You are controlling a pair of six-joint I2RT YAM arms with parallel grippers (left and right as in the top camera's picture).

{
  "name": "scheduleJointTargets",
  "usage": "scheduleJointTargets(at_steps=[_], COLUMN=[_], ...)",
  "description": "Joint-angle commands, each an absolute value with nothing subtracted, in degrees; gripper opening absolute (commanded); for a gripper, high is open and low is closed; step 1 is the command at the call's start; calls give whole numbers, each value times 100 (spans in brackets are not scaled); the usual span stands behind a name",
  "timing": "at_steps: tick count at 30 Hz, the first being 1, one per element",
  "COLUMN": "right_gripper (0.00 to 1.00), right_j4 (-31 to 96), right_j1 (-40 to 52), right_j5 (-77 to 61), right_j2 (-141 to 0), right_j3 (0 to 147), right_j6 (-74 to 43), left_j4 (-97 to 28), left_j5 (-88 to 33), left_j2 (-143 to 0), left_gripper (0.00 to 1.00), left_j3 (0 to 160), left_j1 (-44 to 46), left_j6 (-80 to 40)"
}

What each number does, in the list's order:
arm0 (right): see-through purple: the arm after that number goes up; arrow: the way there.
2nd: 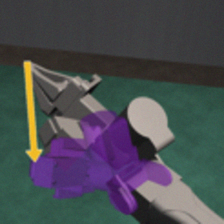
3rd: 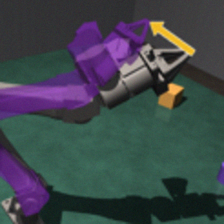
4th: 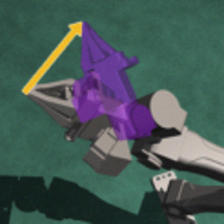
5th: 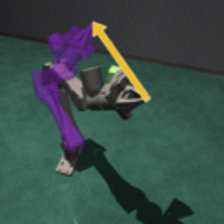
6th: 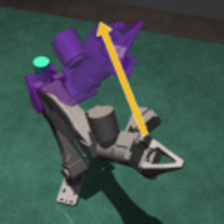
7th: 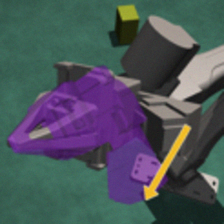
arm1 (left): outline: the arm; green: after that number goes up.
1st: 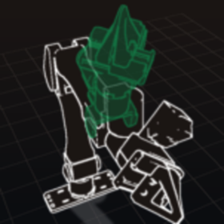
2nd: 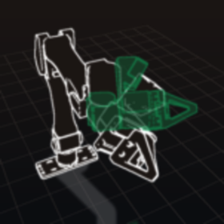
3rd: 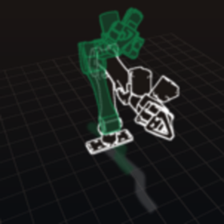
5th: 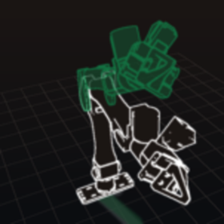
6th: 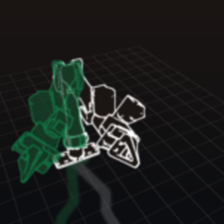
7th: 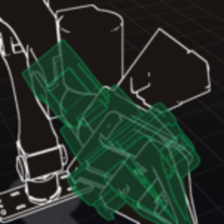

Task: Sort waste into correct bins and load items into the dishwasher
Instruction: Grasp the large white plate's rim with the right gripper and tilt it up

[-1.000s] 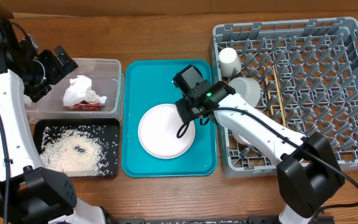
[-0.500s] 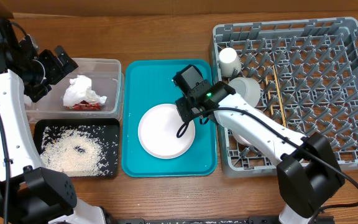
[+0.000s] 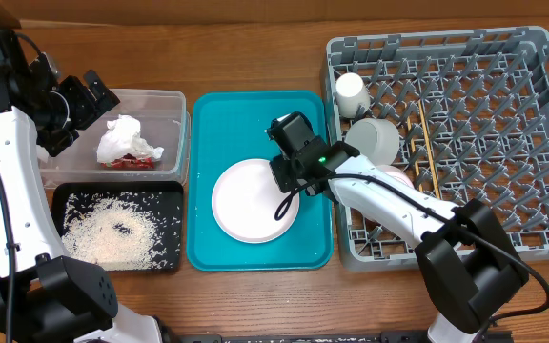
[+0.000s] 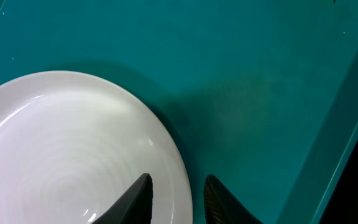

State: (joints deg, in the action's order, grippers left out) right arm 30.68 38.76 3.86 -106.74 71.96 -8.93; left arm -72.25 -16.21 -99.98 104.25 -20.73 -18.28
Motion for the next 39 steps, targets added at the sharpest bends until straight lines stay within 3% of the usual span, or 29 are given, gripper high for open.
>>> scheduleJointTargets(at_steps=[1, 39], right_gripper=[30, 36], right_j4=[3000, 2882], right_j1=[3892, 3892], right_j5=[449, 440], right_j2=[-10685, -11120], right_j3=[7126, 7120], right_j6=[-849, 95], left_j4=[-7216, -7216], left_j5=[-1590, -1590], left_j2=[-9924, -9924], left_gripper=[100, 100], left_j3=[10523, 10525], left_j1=[-2056, -2056], left_j6=[-1885, -1885])
